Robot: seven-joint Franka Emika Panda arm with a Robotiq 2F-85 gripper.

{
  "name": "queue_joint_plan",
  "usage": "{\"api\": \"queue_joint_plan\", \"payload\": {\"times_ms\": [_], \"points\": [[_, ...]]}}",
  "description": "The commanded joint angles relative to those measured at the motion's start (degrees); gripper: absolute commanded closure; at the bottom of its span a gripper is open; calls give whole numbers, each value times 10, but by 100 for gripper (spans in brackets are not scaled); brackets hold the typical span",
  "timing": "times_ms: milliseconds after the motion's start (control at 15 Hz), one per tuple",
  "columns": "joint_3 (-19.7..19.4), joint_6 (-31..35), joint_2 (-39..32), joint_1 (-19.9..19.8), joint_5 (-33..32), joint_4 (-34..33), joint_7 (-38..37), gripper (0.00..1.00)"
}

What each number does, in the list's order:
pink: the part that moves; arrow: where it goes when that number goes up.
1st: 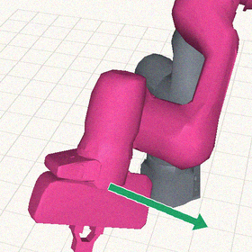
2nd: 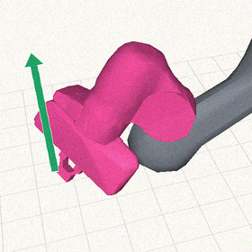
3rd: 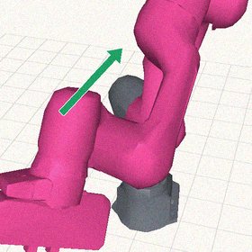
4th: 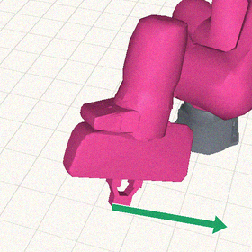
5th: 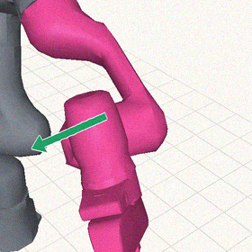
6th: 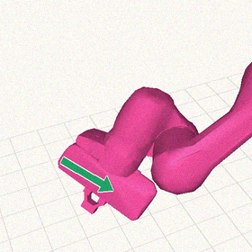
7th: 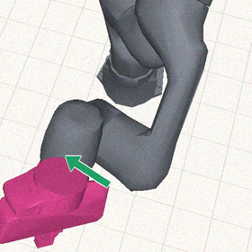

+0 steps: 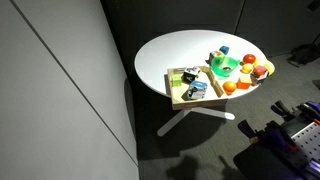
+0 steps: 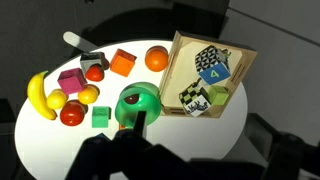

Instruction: Pick up the square plush toy from the table and put it in the green bowl

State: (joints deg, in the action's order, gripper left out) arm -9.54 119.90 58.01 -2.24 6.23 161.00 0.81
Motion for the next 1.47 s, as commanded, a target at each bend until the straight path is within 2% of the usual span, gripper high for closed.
{"api": "queue_joint_plan", "payload": {"times_ms": [0,400,733,1067,1400], "points": [[7,-2,-2,-8,8,-2,6,0],[7,-2,-2,-8,8,-2,6,0],[24,2,-26,0,20,-26,-18,0],[67,10,-83,0,32,-64,-63,0],[112,-2,-169,-5,13,-123,-109,0]]}}
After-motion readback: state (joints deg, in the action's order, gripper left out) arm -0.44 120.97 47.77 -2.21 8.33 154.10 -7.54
